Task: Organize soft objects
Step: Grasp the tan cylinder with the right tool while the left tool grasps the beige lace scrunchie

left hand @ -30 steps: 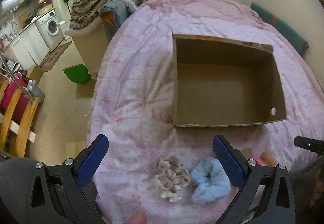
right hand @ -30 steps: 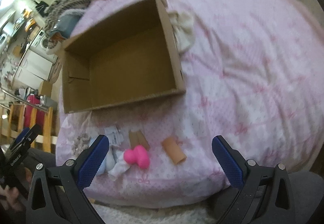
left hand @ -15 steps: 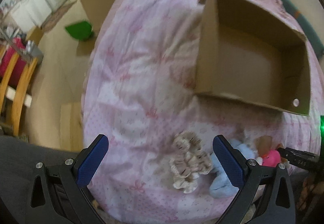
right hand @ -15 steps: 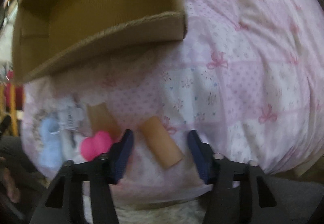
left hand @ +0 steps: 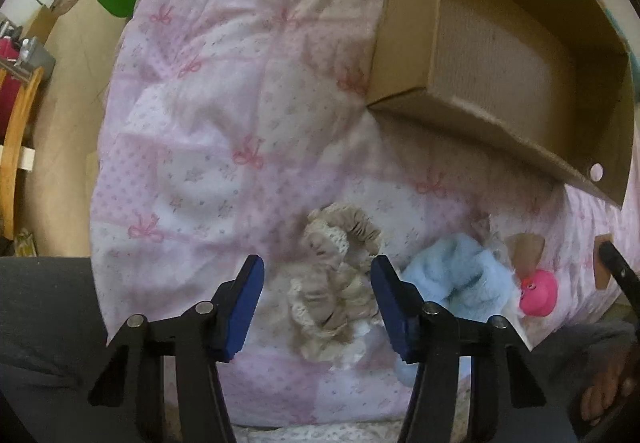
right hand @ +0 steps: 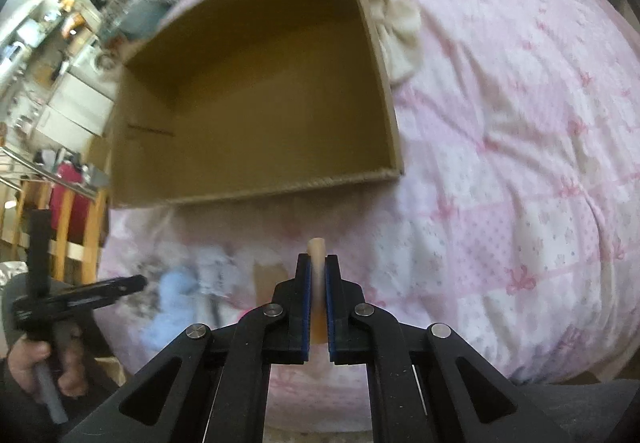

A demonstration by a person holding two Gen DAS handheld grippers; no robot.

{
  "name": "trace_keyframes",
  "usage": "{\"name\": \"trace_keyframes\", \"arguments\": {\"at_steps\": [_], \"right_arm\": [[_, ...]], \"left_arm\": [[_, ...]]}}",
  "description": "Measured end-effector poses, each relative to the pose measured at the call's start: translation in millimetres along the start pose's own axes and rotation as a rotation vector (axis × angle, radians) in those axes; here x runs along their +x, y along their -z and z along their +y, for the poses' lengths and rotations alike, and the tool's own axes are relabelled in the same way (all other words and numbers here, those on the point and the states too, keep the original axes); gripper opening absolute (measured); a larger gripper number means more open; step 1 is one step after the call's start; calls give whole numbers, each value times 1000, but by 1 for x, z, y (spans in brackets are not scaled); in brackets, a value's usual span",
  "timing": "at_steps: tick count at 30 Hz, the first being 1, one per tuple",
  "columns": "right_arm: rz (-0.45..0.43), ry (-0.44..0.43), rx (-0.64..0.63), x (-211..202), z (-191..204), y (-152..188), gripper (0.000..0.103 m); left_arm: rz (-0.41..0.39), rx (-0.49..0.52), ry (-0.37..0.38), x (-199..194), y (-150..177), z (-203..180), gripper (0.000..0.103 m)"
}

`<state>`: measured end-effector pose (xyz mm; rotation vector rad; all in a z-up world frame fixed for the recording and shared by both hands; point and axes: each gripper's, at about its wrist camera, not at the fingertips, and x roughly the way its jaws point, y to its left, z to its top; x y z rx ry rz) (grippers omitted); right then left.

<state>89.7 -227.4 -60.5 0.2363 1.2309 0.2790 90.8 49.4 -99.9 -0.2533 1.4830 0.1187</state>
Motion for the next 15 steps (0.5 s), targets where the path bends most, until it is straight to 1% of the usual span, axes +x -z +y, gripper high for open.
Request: {"name": "trace_keyframes", "arguments": {"at_steps": [2, 4, 5, 7, 8, 9, 12, 15], "right_arm": [[-6, -22, 4, -7, -1, 0, 8], [-2, -35, 12, -10, 0, 4, 8], [1, -42, 12, -7, -7, 2, 8], [1, -44, 5, -7, -3, 5, 8], [3, -47, 1, -7, -3, 1, 8], [4, -50, -4, -2, -8, -4, 8], [4, -51, -16, -1, -11, -4, 8], [2, -58, -14, -1, -13, -5, 8]], "left_arm": [[-2, 6, -8, 3, -4, -4, 52], [17, 2, 3, 10, -8, -7, 52], [30, 3, 15, 16, -10, -10, 51], [56, 11, 43, 27, -10, -15, 35], [61, 12, 53, 28, -11, -18, 21], [63, 14, 63, 30, -10, -20, 16], [21, 39, 77, 20, -6, -27, 11], [-41, 60, 120, -3, -1, -33, 9]]}}
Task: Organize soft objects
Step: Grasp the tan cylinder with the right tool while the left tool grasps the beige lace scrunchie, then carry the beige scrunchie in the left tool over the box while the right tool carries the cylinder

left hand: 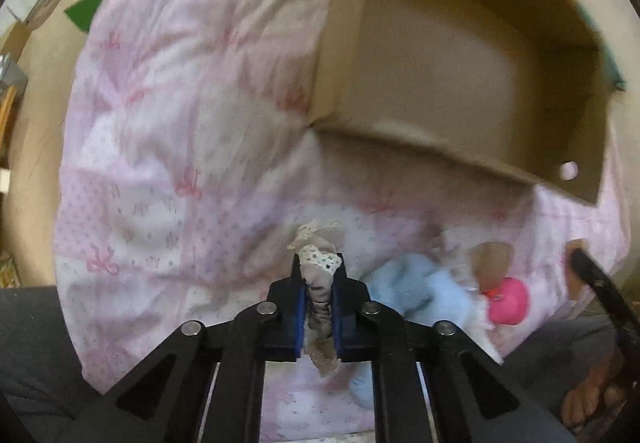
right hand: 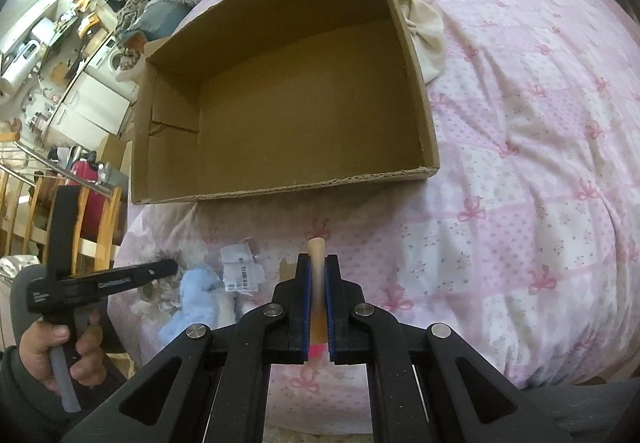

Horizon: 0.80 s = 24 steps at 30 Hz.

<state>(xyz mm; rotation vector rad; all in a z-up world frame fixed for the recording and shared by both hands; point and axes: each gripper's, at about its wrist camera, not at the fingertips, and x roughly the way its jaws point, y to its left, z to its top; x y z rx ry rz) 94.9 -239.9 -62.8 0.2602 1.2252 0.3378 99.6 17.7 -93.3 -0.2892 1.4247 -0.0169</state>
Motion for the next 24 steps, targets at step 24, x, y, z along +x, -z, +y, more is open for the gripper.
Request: {"name": "trace_keyframes", "arguments": {"at_steps": [24], "right_arm": [[-39, -86, -53, -14, 12, 4, 8]], "left_arm": [[-154, 44, -63, -49, 14, 9, 9]]}}
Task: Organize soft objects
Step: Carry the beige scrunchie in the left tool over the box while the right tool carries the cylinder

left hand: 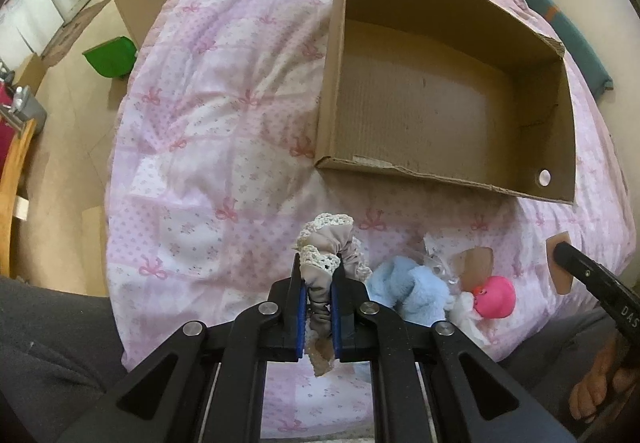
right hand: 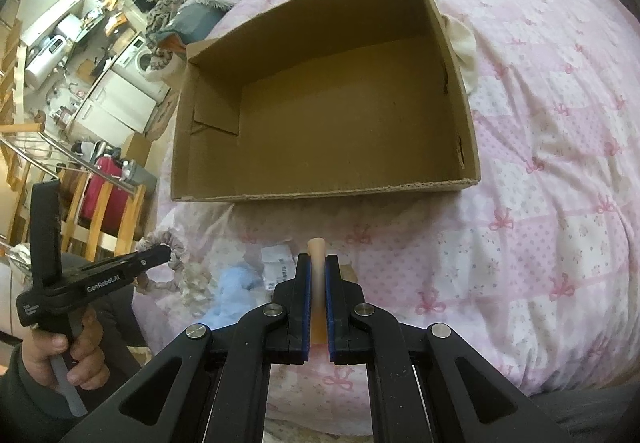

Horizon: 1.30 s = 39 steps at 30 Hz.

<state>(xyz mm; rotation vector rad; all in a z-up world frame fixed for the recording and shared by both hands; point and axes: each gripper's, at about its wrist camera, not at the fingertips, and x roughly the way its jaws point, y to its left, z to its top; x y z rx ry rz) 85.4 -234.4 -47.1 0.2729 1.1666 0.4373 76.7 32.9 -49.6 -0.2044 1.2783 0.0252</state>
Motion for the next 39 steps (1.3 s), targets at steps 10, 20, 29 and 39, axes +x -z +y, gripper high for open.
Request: {"name": "trace_keyframes", "arguments": {"at_steps": [10, 20, 29, 39], "right_arm": [[-98, -36, -8, -27, 3, -12, 8], [-210, -71, -31, -47, 11, -58, 8], [-251, -56, -33, -29, 9, -96, 8], [-181, -3, 26, 13, -13, -91, 8]], "left_arm": [[-166, 55, 8, -47, -10, -13, 8], [-374, 78, 5, -99, -67, -30, 8], [-393, 211, 16, -69, -99, -71, 8], [-428, 226, -63, 1, -97, -79, 9]]}}
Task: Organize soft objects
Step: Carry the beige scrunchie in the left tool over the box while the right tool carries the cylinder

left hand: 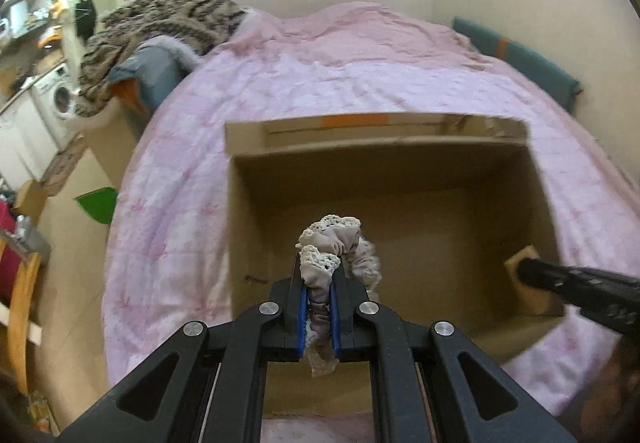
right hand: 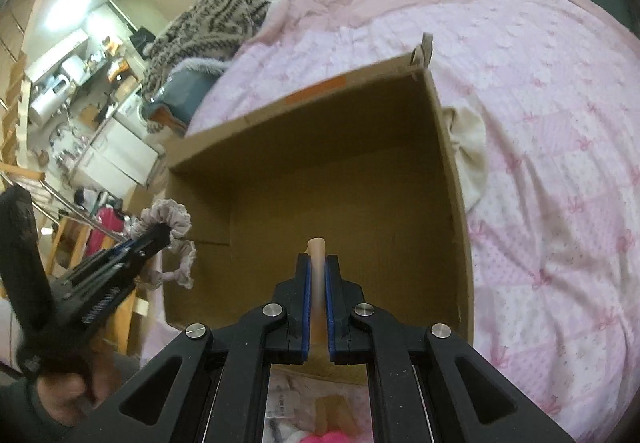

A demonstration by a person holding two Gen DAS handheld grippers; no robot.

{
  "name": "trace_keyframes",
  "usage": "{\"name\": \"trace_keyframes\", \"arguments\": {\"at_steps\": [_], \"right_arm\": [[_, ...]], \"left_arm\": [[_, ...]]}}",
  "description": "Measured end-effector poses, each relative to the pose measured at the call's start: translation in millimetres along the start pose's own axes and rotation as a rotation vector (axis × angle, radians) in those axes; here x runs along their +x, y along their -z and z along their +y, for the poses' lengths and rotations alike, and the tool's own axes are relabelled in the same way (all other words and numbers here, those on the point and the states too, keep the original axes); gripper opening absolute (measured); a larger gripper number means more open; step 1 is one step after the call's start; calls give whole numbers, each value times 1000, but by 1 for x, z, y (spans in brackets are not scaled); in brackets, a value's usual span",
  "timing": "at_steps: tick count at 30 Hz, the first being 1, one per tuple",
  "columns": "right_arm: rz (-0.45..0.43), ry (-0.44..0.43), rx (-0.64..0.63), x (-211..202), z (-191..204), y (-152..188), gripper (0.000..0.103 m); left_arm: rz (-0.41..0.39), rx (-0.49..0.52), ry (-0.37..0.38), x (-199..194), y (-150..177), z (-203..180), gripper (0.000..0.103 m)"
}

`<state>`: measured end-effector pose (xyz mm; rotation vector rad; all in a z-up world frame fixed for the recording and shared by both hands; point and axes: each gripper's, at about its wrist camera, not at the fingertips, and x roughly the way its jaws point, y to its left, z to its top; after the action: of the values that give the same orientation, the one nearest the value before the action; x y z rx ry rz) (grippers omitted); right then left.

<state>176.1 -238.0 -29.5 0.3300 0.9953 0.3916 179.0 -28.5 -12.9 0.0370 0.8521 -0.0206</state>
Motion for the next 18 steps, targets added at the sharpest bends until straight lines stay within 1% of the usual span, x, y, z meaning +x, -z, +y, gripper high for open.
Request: {"name": "trace_keyframes", "arguments": {"at_steps": [1, 3, 6, 9, 14, 18], "right_arm": [[5, 17, -10, 3, 1, 1, 8], [24, 29, -7, 12, -1, 2, 8], [57, 39, 0, 21, -3, 5, 8], [74, 46, -9, 25, -1, 8, 8], [84, 54, -8, 28, -2, 7, 8], [89, 65, -2, 29, -5, 9, 8]], "left_arm": [[15, -10, -1, 5, 0, 1, 9], [18, -37, 41, 9, 1, 7, 8], [14, -32, 29, 10, 2, 11, 9], [26, -42, 37, 13, 4, 14, 9], [13, -25, 39, 8, 4, 8, 9], [-1, -16, 59, 6, 4, 6, 9]]}}
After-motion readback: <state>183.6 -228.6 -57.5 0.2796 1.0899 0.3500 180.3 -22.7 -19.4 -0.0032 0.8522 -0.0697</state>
